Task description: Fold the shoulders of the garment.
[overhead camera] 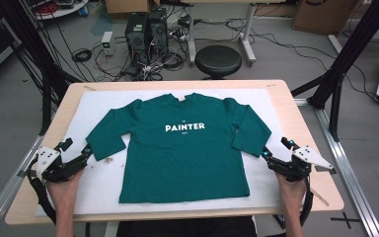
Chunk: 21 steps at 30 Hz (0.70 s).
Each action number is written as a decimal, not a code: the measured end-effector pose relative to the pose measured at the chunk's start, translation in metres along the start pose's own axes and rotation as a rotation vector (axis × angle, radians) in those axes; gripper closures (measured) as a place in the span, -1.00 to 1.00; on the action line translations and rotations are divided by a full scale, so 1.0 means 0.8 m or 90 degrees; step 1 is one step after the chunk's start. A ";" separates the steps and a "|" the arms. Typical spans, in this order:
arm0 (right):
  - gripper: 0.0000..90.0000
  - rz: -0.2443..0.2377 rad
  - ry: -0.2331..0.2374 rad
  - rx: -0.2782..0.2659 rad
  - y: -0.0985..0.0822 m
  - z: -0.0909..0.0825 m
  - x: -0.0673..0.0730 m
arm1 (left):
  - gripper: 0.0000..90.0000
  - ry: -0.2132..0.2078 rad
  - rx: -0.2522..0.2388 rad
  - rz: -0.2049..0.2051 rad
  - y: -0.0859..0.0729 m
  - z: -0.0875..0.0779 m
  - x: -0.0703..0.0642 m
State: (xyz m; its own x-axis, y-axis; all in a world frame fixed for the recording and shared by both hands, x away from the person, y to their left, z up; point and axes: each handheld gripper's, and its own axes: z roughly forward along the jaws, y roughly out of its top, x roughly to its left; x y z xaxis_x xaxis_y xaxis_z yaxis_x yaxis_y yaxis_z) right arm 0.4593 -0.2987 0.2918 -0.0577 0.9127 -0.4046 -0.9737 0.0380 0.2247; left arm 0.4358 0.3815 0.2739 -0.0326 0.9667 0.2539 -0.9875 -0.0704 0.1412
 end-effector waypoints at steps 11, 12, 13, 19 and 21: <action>-0.56 -0.008 -0.004 0.000 0.000 0.000 0.002 | -0.40 -0.014 0.066 0.014 0.013 0.006 -0.014; -0.56 -0.009 -0.004 0.001 0.000 0.000 0.002 | -0.40 -0.014 0.066 0.014 0.013 0.006 -0.014; -0.56 -0.010 -0.005 0.001 0.000 0.000 0.002 | -0.40 -0.044 0.081 0.021 0.020 0.008 -0.017; -0.56 -0.013 -0.007 0.002 0.000 0.000 0.003 | -0.26 -0.103 0.138 0.024 0.044 0.020 -0.025; -0.56 -0.018 -0.008 0.000 0.000 0.000 0.003 | -0.26 -0.120 0.156 0.027 0.054 0.026 -0.030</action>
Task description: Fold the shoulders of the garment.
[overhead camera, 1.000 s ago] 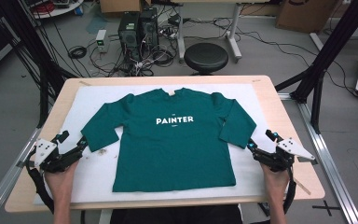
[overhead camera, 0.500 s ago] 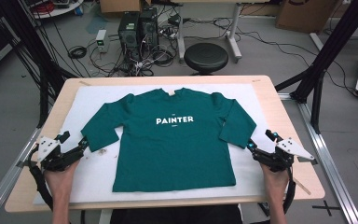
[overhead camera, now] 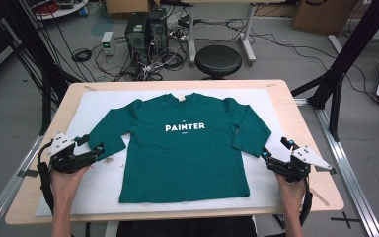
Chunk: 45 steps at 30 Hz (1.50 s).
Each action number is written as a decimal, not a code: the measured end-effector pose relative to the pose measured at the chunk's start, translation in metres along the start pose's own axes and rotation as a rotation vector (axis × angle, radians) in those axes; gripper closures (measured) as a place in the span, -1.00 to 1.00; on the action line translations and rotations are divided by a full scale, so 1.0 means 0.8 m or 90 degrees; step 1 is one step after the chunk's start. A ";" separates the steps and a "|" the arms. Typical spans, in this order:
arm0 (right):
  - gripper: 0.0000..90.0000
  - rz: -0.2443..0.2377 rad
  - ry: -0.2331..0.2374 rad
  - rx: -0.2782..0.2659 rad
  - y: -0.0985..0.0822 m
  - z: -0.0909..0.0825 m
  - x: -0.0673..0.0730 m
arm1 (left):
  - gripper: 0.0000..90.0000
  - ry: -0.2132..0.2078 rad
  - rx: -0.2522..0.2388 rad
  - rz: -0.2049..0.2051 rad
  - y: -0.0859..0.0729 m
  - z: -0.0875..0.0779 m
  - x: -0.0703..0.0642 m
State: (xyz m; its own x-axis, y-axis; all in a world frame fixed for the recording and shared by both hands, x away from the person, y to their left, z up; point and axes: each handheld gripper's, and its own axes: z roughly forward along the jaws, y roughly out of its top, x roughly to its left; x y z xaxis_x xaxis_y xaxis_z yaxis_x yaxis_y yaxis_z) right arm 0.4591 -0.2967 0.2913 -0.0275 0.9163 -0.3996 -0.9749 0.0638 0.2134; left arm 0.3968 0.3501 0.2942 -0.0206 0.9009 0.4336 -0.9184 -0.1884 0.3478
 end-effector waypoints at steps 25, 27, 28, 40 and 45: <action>-0.56 -0.002 -0.001 0.002 0.000 0.000 0.001 | 0.25 -0.020 0.231 0.034 -0.005 0.061 -0.009; -0.57 -0.001 0.000 0.003 0.000 0.000 0.001 | 0.25 -0.023 0.226 0.034 -0.009 0.060 -0.010; -0.56 0.000 0.000 0.003 0.000 0.000 0.001 | 0.25 -0.023 0.228 0.036 -0.010 0.060 -0.009; -0.56 0.001 -0.005 0.007 0.000 0.001 0.002 | 0.39 -0.023 0.243 0.063 -0.014 0.066 -0.012; -0.56 0.000 -0.007 0.008 0.001 0.001 0.002 | 0.61 -0.009 0.239 0.057 -0.015 0.067 -0.011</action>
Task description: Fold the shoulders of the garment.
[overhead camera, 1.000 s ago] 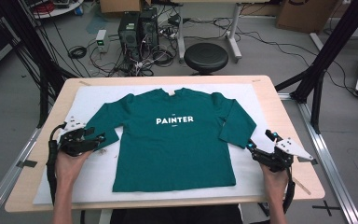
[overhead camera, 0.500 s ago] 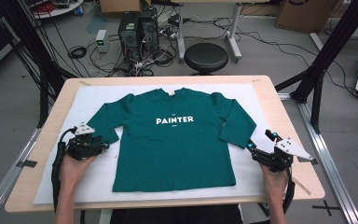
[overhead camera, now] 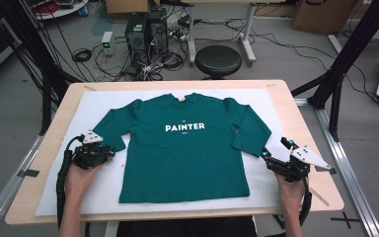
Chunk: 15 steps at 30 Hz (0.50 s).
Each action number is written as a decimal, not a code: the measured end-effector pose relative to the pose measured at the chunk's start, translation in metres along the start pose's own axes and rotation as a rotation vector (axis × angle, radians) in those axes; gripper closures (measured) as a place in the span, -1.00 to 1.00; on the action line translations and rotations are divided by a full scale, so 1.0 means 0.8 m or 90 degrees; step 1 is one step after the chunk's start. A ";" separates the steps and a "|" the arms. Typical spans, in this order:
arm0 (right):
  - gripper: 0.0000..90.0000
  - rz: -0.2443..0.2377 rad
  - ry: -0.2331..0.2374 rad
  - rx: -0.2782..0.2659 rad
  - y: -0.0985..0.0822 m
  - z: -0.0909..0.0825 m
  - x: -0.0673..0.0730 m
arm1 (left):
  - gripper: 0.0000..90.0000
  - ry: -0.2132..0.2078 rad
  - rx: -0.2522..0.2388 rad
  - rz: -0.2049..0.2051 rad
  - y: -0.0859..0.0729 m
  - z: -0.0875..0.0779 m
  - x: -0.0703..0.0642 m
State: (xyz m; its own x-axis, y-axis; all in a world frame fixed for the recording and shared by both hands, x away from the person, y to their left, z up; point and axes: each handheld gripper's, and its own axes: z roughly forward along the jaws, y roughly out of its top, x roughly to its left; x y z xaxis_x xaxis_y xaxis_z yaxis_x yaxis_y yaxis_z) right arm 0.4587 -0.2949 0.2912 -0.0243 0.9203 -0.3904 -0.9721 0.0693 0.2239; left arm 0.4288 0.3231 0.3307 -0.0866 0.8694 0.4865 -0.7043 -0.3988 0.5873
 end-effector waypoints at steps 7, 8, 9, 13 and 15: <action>-0.56 -0.001 0.000 0.001 0.000 0.000 0.000 | 0.89 0.023 -0.001 -0.006 0.001 0.001 0.000; -0.56 -0.001 0.000 0.001 0.000 0.000 0.000 | 0.90 0.023 -0.001 -0.006 0.001 0.001 0.000; -0.57 -0.001 0.000 0.001 0.000 0.000 0.000 | 0.90 0.021 -0.003 -0.021 0.001 0.000 0.002; -0.56 0.000 0.000 0.001 0.000 0.000 0.000 | 0.90 0.013 -0.029 -0.040 0.004 -0.007 0.000; -0.56 -0.001 0.000 0.001 0.000 0.000 0.000 | 0.90 0.006 -0.049 -0.051 0.008 -0.014 -0.001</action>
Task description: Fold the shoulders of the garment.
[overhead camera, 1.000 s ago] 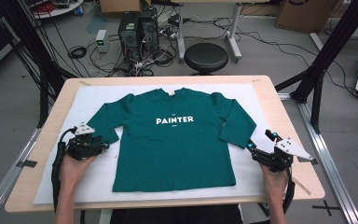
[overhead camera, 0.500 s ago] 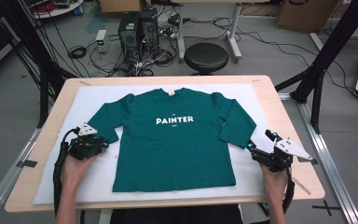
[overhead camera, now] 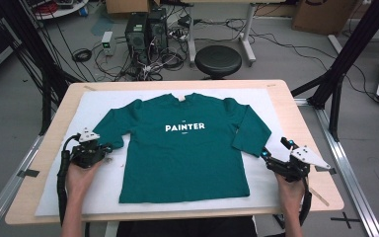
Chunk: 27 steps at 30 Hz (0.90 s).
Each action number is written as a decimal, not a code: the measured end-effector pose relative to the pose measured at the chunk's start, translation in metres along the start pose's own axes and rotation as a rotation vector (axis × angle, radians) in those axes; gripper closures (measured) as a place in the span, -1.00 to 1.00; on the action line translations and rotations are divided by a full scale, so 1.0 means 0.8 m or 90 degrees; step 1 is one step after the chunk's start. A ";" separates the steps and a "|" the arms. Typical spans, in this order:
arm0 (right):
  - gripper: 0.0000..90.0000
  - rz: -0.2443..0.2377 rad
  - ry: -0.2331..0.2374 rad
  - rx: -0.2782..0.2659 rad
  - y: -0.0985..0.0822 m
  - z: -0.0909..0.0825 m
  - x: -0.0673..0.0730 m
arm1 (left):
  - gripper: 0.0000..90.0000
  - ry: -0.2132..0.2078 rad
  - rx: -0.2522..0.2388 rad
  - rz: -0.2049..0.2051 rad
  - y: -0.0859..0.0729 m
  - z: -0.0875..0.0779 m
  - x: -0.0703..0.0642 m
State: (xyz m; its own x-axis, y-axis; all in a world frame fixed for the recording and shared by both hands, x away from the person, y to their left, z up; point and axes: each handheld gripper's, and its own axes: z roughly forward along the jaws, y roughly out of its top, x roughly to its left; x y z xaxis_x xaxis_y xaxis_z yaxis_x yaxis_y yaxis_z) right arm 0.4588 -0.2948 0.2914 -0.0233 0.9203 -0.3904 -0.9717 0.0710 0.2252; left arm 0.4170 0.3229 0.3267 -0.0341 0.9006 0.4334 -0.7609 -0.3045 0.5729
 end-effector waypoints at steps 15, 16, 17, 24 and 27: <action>-0.56 0.001 -0.003 0.000 0.000 0.000 0.000 | 0.90 -0.041 -0.084 -0.027 0.048 -0.002 -0.039; -0.56 0.002 -0.002 0.001 0.000 0.000 0.000 | 0.90 -0.040 -0.088 -0.035 0.050 -0.001 -0.041; -0.56 0.003 -0.002 0.001 0.000 0.000 0.000 | 0.90 -0.042 -0.090 -0.040 0.053 0.001 -0.043; -0.56 0.005 -0.003 0.002 0.000 0.000 0.000 | 0.91 -0.069 -0.112 -0.040 0.072 0.009 -0.065; -0.56 -0.001 -0.003 0.000 0.000 0.001 -0.001 | 0.91 -0.080 -0.117 -0.034 0.078 0.012 -0.076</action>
State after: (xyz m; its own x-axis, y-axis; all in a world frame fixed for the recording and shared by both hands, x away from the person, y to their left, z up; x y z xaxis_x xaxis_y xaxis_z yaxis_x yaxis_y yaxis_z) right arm 0.4587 -0.2951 0.2923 -0.0208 0.9223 -0.3859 -0.9716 0.0723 0.2253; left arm 0.3776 0.2463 0.3429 0.0825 0.8646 0.4957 -0.8650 -0.1849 0.4665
